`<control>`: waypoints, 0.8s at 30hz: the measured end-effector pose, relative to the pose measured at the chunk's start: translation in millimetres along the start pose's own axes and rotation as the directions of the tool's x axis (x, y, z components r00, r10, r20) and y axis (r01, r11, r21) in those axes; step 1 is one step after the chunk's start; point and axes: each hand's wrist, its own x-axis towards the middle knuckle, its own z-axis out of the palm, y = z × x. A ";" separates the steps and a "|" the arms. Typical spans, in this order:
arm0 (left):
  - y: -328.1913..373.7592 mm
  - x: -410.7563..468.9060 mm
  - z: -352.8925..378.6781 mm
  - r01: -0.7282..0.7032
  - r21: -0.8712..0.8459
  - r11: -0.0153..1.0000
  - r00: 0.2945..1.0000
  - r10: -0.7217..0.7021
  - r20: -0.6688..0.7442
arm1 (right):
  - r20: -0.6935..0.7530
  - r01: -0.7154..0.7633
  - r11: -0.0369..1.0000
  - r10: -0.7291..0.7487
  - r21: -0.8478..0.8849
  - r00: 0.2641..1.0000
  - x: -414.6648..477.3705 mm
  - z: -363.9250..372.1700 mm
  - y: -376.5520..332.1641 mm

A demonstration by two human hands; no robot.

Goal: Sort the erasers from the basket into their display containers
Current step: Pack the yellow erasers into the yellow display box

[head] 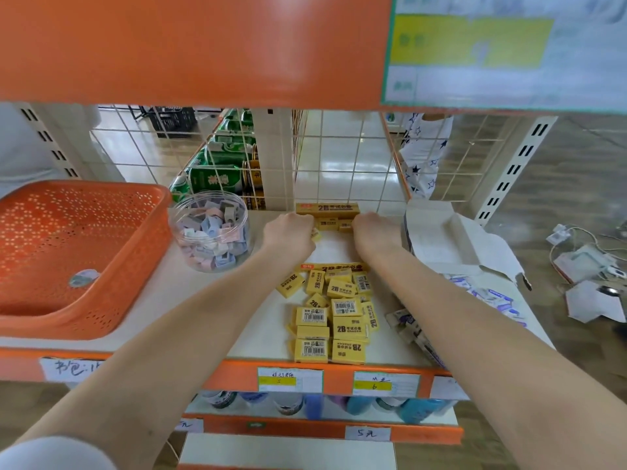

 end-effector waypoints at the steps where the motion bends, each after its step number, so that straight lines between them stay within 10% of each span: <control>1: 0.1 0.7 -0.1 -0.012 -0.021 1.000 1.000 0.012 -0.005 | 0.006 -0.004 1.000 0.004 0.006 1.000 -0.2 0.1 -0.3; 13: -15.0 5.9 1.8 0.057 -0.181 0.982 0.996 -0.068 -0.053 | -0.025 -0.033 0.995 0.036 0.098 0.999 7.9 12.3 2.4; 24: 4.4 -6.1 -10.1 -0.024 0.318 0.948 0.999 0.012 0.038 | -0.036 -0.049 0.990 0.054 0.132 0.998 10.4 17.8 4.7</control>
